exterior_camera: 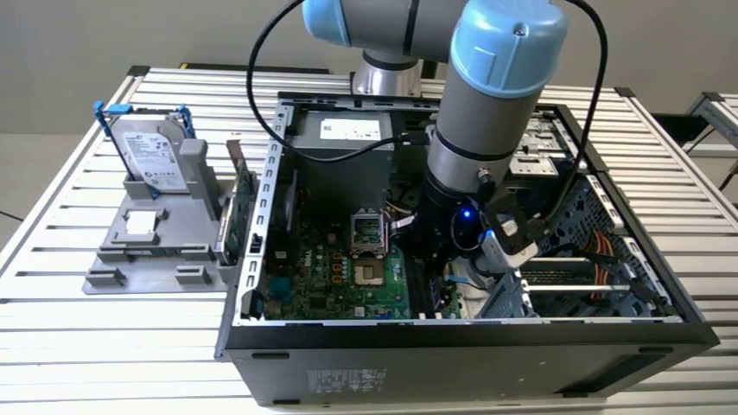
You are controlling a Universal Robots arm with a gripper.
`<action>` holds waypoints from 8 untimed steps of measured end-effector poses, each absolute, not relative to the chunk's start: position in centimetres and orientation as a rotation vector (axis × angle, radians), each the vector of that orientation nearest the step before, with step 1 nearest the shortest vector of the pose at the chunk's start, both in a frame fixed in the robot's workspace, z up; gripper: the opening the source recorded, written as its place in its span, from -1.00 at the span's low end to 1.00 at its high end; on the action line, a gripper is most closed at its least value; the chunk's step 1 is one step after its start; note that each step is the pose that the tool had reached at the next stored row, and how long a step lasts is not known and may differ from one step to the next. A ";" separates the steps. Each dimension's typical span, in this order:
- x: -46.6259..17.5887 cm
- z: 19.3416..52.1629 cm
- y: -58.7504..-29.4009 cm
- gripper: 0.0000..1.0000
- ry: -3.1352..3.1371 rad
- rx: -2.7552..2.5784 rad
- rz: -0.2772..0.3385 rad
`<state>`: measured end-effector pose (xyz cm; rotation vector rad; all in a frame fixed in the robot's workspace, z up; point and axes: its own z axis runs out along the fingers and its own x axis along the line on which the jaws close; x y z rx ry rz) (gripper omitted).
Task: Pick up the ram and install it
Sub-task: 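Insert the ram into the slot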
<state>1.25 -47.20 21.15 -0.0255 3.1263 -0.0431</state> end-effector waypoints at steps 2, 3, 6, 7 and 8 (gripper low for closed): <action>1.3 21.2 -47.2 1.00 3.126 -0.026 -0.043; 1.3 21.2 -47.2 1.00 3.126 -0.026 -0.044; 1.2 21.8 -47.2 1.00 3.129 -0.026 -0.043; 1.2 22.1 -47.2 1.00 3.129 -0.026 -0.043; 1.3 22.4 -47.2 1.00 3.131 -0.026 -0.043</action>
